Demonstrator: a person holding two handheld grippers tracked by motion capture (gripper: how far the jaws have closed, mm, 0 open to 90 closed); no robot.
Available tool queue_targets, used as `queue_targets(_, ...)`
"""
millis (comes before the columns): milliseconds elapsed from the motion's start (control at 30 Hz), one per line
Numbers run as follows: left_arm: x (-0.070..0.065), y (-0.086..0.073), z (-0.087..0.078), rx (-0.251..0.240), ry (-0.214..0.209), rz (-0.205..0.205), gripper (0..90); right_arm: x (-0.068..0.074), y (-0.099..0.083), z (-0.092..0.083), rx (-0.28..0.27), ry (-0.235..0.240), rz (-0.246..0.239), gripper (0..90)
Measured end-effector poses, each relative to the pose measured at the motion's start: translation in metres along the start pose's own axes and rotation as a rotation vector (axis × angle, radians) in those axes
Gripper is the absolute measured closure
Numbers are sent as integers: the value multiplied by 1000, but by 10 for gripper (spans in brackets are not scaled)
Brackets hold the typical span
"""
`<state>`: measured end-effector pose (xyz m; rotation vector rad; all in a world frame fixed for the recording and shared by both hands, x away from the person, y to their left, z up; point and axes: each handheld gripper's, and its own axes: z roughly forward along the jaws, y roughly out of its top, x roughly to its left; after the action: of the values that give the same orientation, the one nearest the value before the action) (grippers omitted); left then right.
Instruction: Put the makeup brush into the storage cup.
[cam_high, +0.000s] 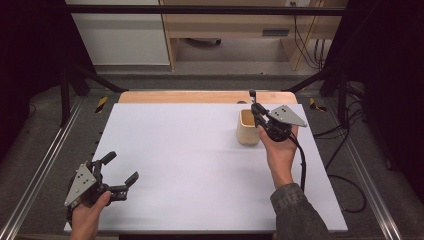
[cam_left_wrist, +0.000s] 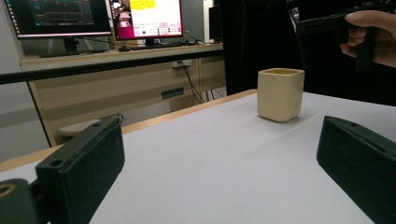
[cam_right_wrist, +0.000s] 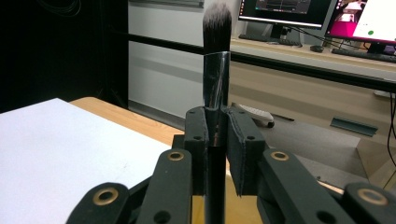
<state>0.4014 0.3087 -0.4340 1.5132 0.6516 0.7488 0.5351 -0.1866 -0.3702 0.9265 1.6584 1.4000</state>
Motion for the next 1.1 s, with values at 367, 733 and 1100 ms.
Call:
queue_targets(367,1,-1,4,6,-2,2,5,0,-5,6,-1,5,3,793)
queue_targets(733,1,-2,7,4,-1,-4,4,-6,-7,9,-20,-5,26,793)
queue_targets(1100,1,-3,8,6,-2,-5,4,-13,-6,12,-25,-15,37,793)
